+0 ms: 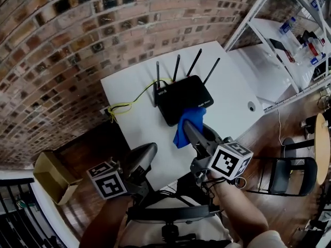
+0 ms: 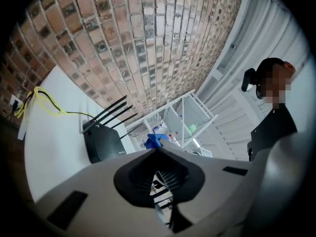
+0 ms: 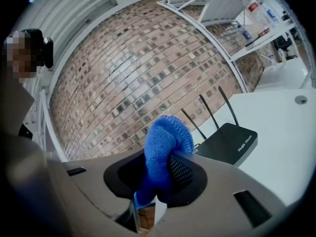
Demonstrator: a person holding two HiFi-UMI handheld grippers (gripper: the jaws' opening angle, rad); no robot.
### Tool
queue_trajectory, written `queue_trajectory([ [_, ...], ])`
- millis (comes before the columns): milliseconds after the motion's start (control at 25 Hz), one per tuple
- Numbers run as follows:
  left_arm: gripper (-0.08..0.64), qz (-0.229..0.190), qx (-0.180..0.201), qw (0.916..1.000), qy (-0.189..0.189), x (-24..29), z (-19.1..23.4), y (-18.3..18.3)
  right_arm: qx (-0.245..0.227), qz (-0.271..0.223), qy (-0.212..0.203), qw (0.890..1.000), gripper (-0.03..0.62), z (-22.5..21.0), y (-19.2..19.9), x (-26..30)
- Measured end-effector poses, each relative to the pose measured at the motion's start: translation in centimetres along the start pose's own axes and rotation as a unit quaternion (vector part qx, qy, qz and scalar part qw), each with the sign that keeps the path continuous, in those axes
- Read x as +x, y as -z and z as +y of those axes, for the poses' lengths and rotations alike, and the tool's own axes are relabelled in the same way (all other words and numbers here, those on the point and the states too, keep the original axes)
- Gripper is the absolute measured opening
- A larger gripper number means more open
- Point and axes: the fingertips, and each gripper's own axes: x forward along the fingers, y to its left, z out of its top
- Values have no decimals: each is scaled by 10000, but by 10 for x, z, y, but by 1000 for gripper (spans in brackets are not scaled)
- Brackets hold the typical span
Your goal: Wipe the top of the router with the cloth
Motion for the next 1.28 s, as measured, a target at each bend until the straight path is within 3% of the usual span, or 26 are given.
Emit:
queue_trajectory([
  [160, 9, 37, 67, 10000, 38, 15, -11, 9, 282, -148, -272, 9991, 120, -11, -14, -24],
  [400, 9, -254, 191, 9993, -193, 48, -20, 19, 235, -5, -772, 9967, 118, -39, -34, -47],
  [880, 9, -662, 173, 9951, -719, 192, -46, 94, 676, 156, -1811, 9810, 117, -169, -104, -119],
  [1040, 11, -802, 131, 9917, -997, 224, -57, 121, 804, 347, -1891, 9780, 117, -201, -112, -141],
  [1280, 9, -865, 95, 9901, -1104, 243, -81, 137, 774, 536, -2198, 9710, 115, -205, -129, -166],
])
